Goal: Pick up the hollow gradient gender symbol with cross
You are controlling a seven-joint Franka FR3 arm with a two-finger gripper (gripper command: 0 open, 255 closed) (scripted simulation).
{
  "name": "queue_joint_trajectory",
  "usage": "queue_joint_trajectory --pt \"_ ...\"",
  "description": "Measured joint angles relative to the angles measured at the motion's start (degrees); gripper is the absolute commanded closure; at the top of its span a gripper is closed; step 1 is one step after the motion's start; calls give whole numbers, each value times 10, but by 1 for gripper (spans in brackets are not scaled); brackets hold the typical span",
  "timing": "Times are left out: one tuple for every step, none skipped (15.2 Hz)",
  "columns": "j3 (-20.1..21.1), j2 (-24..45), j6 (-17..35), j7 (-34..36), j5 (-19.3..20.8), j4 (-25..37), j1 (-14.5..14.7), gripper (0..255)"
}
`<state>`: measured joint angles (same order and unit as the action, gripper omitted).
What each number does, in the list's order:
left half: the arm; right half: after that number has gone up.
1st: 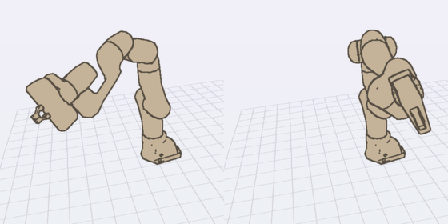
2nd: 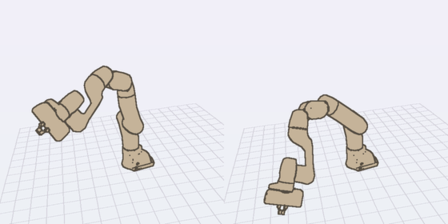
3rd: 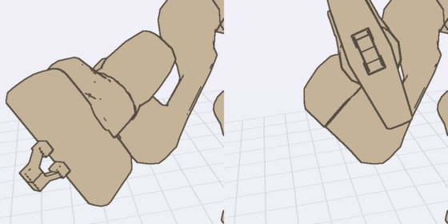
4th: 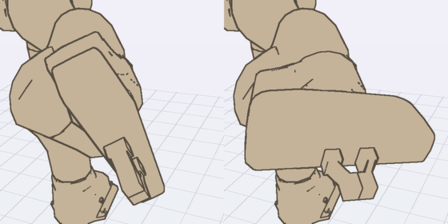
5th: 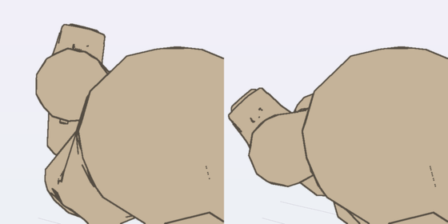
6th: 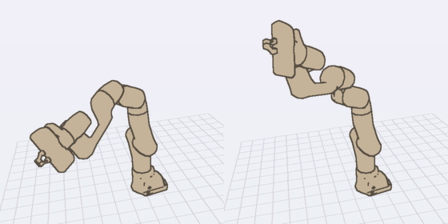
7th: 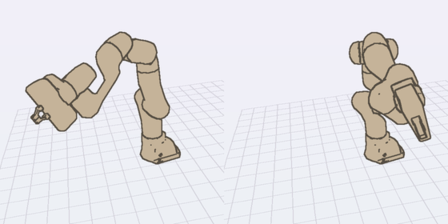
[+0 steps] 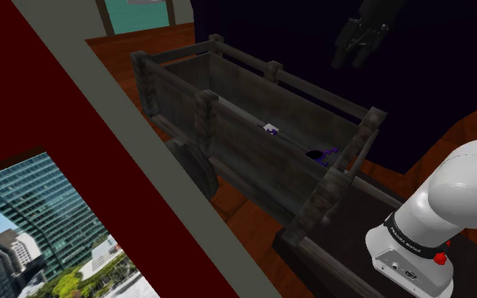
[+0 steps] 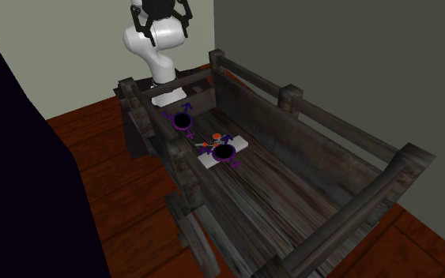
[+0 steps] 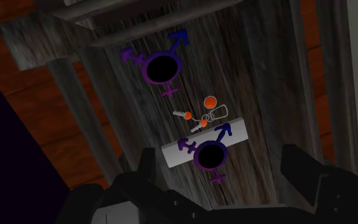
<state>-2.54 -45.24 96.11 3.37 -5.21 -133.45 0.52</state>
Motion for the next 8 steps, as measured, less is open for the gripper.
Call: queue_joint_trajectory --pt "0 0 0 0 0 0 0 0" --pt "2 11 7 2 -1 2 1 0" --pt "5 23 17 5 -3 1 2 0" --pt "7 41 28 5 -4 3 3 0" --pt "7 58 39 5 -4 4 4 0" --pt "12 78 55 9 -7 4 6 0" --pt "17 96 66 13 -9 6 8 0" --pt "18 117 74 15 -10 14 8 0"
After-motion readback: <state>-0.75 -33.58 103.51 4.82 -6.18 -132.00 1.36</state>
